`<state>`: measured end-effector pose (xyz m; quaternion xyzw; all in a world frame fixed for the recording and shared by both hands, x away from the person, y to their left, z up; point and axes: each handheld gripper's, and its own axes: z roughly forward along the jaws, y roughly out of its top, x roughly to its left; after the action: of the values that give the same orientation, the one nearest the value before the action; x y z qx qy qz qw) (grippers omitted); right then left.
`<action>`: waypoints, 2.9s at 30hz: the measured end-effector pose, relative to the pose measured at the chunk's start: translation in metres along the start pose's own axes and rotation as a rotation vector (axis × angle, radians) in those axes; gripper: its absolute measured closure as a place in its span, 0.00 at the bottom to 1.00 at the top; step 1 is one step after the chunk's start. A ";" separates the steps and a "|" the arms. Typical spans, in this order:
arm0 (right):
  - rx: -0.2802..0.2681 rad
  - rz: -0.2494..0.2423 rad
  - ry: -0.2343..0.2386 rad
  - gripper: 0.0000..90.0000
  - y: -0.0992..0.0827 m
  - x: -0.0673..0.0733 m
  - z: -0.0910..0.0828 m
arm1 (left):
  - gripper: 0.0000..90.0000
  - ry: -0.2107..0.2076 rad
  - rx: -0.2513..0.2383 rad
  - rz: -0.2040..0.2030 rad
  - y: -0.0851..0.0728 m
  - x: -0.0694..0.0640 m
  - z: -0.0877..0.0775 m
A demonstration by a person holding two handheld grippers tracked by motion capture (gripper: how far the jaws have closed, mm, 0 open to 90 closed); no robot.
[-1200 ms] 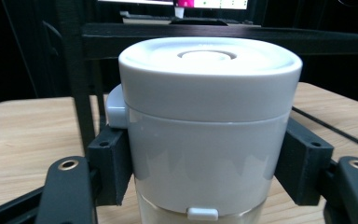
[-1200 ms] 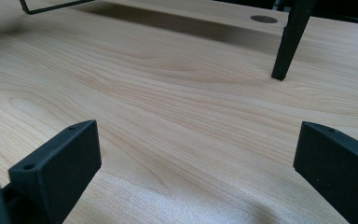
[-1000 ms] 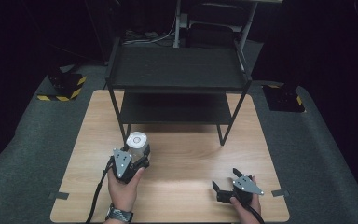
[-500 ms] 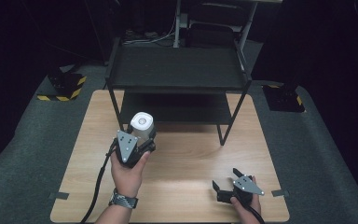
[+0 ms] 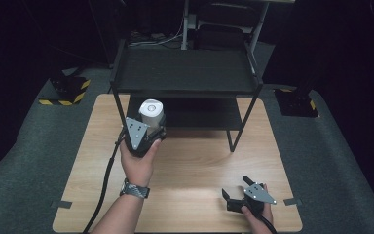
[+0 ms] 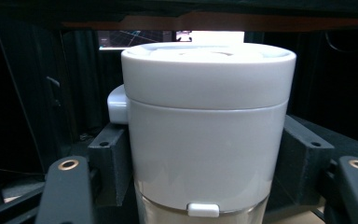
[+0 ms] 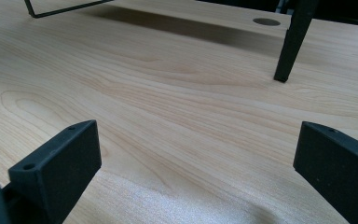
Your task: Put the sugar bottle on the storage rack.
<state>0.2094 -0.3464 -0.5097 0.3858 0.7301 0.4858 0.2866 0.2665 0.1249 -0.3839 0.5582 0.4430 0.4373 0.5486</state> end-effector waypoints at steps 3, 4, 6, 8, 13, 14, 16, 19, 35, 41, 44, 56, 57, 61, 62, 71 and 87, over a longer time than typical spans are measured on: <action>-0.001 -0.001 0.002 0.00 0.000 0.000 0.000 | 0.34 0.006 -0.002 -0.001 -0.001 0.002 0.011; -0.001 0.000 0.002 0.00 0.000 0.000 0.000 | 0.34 0.011 -0.002 -0.001 -0.001 0.002 0.014; -0.001 0.000 0.003 0.00 0.000 -0.001 0.000 | 0.34 0.011 -0.012 -0.003 -0.003 0.003 0.019; -0.002 0.001 0.005 0.00 0.000 -0.001 0.000 | 0.34 0.023 -0.011 -0.002 -0.003 0.001 0.025; -0.005 0.001 0.009 0.00 -0.001 -0.002 0.000 | 0.34 0.028 -0.009 -0.004 -0.005 0.002 0.038; -0.005 0.002 0.009 0.00 -0.001 -0.002 0.000 | 0.34 0.028 -0.007 -0.005 -0.005 0.002 0.042; -0.006 0.003 0.011 0.00 -0.001 -0.002 -0.001 | 0.34 0.022 -0.023 -0.013 -0.008 0.003 0.045; -0.009 0.003 0.011 0.00 -0.002 -0.002 -0.001 | 0.34 0.028 -0.025 -0.002 -0.010 0.000 0.052; -0.019 0.013 0.020 0.00 -0.003 -0.004 -0.002 | 0.34 0.067 -0.018 -0.002 -0.016 -0.008 0.079; -0.021 0.014 0.019 0.00 -0.004 -0.004 -0.002 | 0.34 0.059 -0.009 -0.022 -0.012 -0.004 0.081; -0.020 0.013 0.020 0.00 -0.004 -0.004 -0.002 | 0.34 0.058 -0.008 -0.027 -0.012 -0.004 0.080; -0.018 0.009 0.018 0.00 -0.003 -0.004 -0.002 | 0.28 0.062 -0.004 -0.035 -0.009 -0.005 0.078; -0.018 0.009 0.018 0.00 -0.003 -0.004 -0.001 | 0.23 0.061 -0.005 -0.039 -0.009 -0.005 0.077; -0.017 0.005 0.016 0.00 -0.003 -0.003 -0.001 | 0.04 0.059 0.002 -0.043 -0.009 -0.005 0.075; -0.016 0.005 0.016 0.00 -0.003 -0.003 -0.001 | 0.03 0.059 0.005 -0.046 -0.010 -0.005 0.073; -0.014 0.003 0.014 0.00 -0.003 -0.003 -0.001 | 0.01 0.010 -0.016 -0.045 -0.019 -0.001 0.053; -0.008 -0.010 0.010 0.00 -0.001 -0.001 -0.001 | 0.01 -0.028 -0.076 -0.021 -0.058 0.015 -0.024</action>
<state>0.2092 -0.3479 -0.5107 0.3786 0.7314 0.4892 0.2869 0.2452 0.1453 -0.4412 0.5383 0.4242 0.4402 0.5801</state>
